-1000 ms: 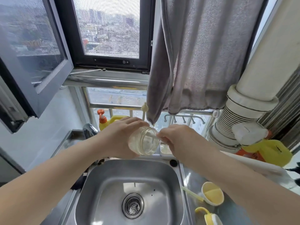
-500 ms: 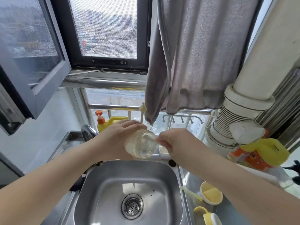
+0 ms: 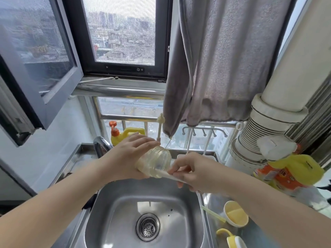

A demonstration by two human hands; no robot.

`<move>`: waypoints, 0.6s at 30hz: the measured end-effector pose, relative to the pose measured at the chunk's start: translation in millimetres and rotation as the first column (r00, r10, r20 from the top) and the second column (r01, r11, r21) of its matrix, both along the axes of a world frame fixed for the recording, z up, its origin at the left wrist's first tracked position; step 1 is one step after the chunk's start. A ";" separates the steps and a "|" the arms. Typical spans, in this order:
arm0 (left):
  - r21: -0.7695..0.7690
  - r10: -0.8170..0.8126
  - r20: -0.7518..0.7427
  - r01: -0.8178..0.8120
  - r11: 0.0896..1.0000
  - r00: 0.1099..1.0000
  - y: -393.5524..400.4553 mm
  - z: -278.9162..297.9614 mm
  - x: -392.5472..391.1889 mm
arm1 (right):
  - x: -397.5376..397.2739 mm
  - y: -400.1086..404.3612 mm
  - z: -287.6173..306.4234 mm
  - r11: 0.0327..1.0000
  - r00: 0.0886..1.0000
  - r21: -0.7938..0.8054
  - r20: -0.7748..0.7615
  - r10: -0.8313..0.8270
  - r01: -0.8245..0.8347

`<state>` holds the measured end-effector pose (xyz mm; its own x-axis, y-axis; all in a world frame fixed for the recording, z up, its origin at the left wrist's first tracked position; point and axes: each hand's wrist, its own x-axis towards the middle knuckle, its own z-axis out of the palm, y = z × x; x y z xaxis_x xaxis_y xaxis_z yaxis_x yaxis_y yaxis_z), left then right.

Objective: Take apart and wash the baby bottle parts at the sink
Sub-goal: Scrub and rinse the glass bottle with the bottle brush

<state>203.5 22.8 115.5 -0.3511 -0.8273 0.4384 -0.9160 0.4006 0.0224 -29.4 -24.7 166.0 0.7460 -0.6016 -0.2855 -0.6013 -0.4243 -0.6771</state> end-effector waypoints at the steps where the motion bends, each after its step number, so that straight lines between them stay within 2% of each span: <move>1: 0.013 0.013 0.020 -0.013 1.000 1.000 1.3 -1.6 2.2 | -2.5 -3.2 0.3 0.998 0.999 -0.063 -0.034 0.017 -0.019; 3: 0.075 0.070 0.009 -0.070 0.995 0.998 3.1 -5.2 11.2 | -8.4 -9.3 1.8 0.981 0.998 -0.189 -0.068 0.018 -0.031; 7: 0.178 0.238 -0.038 -0.227 0.957 0.971 3.1 -2.3 17.4 | -20.4 -15.1 1.5 0.925 0.999 -0.379 -0.030 -0.044 0.030; 11: 0.303 0.434 -0.099 -0.388 0.870 0.895 9.0 2.5 12.1 | -33.4 -12.6 0.8 0.867 0.991 -0.481 0.092 -0.094 0.127; 15: 0.318 0.487 -0.076 -0.442 0.839 0.870 13.1 4.7 3.6 | -35.5 0.7 -5.6 0.835 0.976 -0.532 0.215 -0.025 0.138; 18: 0.305 0.508 -0.090 -0.462 0.833 0.856 12.3 6.0 -8.8 | -25.7 4.7 -17.5 0.800 0.978 -0.586 0.208 -0.005 0.129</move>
